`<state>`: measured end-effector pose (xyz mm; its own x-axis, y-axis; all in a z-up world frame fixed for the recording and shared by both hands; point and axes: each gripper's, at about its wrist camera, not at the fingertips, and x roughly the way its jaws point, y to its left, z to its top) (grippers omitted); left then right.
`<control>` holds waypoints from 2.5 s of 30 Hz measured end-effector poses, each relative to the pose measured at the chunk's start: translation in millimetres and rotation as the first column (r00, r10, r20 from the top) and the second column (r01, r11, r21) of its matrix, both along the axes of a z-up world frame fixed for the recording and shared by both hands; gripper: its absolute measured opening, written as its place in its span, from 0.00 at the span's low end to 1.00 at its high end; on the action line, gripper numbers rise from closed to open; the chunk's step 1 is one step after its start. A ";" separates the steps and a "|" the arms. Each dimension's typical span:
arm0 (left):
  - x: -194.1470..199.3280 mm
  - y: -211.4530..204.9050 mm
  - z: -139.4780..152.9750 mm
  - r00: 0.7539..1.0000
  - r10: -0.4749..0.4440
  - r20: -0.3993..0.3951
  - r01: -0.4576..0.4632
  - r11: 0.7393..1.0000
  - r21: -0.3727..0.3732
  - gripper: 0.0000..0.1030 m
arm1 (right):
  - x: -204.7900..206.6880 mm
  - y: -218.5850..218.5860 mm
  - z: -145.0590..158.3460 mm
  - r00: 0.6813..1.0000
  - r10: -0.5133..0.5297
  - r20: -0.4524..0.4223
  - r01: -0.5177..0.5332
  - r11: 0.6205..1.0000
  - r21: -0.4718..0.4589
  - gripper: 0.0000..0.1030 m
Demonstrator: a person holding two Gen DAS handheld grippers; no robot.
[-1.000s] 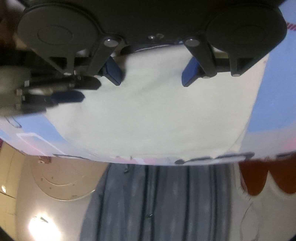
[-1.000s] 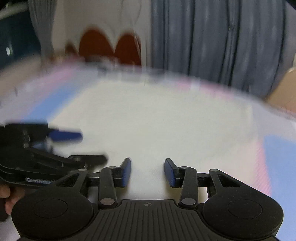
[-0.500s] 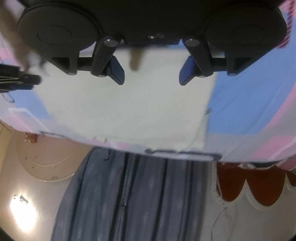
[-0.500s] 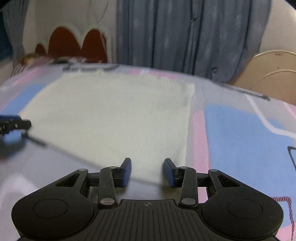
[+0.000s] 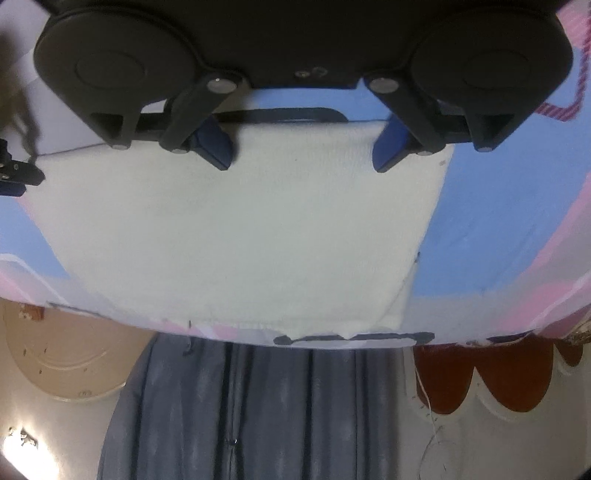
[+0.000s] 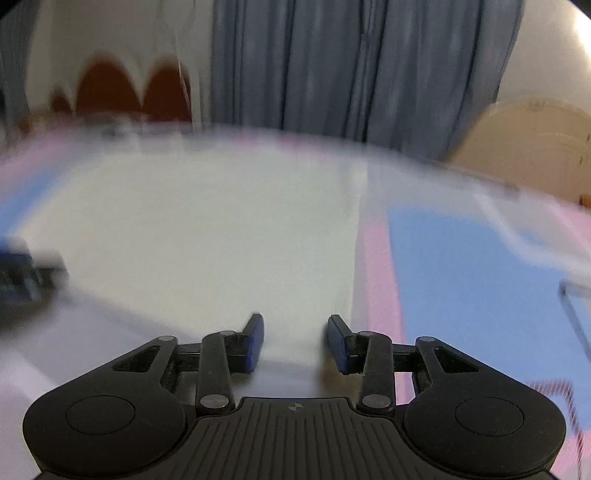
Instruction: Fold small clothes
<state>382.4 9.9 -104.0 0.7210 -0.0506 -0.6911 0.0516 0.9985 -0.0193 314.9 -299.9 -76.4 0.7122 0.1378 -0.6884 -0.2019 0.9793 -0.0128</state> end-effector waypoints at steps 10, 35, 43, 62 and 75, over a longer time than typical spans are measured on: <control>-5.7 2.8 -0.9 1.000 0.004 0.001 -0.004 1.000 0.000 0.80 | -1.7 -3.9 8.4 0.999 -0.016 -0.028 0.016 1.000 0.021 0.38; -55.2 63.2 8.9 0.984 0.177 -0.033 -0.179 0.941 -0.287 0.71 | -20.4 -16.9 30.0 1.000 -0.007 0.004 0.006 0.988 0.155 0.15; -33.9 98.4 -8.6 0.945 0.308 -0.105 -0.302 0.708 -0.638 0.67 | -12.4 -5.9 25.9 1.000 -0.004 0.004 0.003 0.985 0.174 0.15; -16.1 88.5 -37.0 0.880 0.468 -0.085 -0.362 0.541 -0.759 0.19 | 89.7 60.4 17.9 0.996 0.078 0.048 -0.090 0.930 0.356 0.00; 16.0 98.8 -35.6 0.869 0.487 -0.084 -0.380 0.549 -0.745 0.06 | 136.1 86.8 -8.7 0.993 0.113 0.037 -0.118 0.928 0.354 0.00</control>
